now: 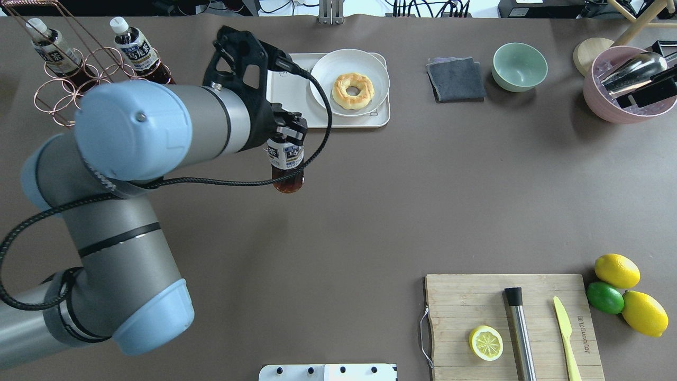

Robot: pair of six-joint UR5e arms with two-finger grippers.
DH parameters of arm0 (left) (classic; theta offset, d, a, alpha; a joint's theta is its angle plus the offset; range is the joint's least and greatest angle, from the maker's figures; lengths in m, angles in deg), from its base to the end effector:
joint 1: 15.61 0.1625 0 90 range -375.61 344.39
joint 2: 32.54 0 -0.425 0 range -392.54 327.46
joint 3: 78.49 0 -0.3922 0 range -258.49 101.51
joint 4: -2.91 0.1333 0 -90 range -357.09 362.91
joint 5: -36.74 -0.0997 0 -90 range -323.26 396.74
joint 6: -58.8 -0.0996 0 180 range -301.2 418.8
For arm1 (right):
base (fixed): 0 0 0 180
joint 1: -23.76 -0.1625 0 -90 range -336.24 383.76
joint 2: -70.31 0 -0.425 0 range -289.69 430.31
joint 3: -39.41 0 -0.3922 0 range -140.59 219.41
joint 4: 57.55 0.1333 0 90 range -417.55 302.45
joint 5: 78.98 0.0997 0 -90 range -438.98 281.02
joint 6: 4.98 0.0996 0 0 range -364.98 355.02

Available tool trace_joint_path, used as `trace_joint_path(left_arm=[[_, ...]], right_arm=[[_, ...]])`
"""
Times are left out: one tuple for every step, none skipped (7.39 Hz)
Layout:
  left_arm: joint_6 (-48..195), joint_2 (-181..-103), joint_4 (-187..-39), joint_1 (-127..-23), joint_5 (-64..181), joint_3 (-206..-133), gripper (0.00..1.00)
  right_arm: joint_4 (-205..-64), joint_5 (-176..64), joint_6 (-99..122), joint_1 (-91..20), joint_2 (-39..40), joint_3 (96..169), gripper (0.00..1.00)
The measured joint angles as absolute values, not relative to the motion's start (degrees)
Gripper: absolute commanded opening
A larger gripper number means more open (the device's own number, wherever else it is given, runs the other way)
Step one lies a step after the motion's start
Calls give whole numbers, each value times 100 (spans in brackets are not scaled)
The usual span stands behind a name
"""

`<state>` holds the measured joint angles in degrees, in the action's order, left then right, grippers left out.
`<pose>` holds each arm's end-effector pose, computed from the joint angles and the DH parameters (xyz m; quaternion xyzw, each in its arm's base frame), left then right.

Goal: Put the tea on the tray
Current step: 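Lift the bottle out of the rack and lower it onto the table near the tray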

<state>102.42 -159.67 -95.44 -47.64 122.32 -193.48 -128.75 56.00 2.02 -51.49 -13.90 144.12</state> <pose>0.4058 -0.4202 0.0939 0.3888 0.4268 0.0799 0.8126 -0.0746 -0.5305 0.4394 0.2372 -0.4124 -0.1871 0.8595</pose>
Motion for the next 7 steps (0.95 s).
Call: trace_joint_path(left_arm=[[10283,-16051,-9652,-4489,12055,-19164,0],[10367,-16059,-9948,-4255,11965,-18976,0],[10474,-16048,-10326,-4131,11894,-18752,0],[10544,-16044,-10620,-4024,11712,-18563,0],[10556,-16043,-10762,-3947,11553,-18475,0],[10545,-16042,-10827,-3906,11456,-18441,0],[10532,-16035,-10850,-3890,11393,-18419,0]], right_arm=[[-12874,5596,207,-5127,-1364,14413,100],[-12874,5594,216,-5112,-1357,14414,100],[-12874,5594,220,-5107,-1356,14416,100],[-12874,5594,222,-5101,-1354,14417,100],[-12874,5593,219,-5098,-1350,14417,100],[-12874,5593,216,-5089,-1348,14418,100],[-12874,5589,215,-5074,-1346,14418,100]])
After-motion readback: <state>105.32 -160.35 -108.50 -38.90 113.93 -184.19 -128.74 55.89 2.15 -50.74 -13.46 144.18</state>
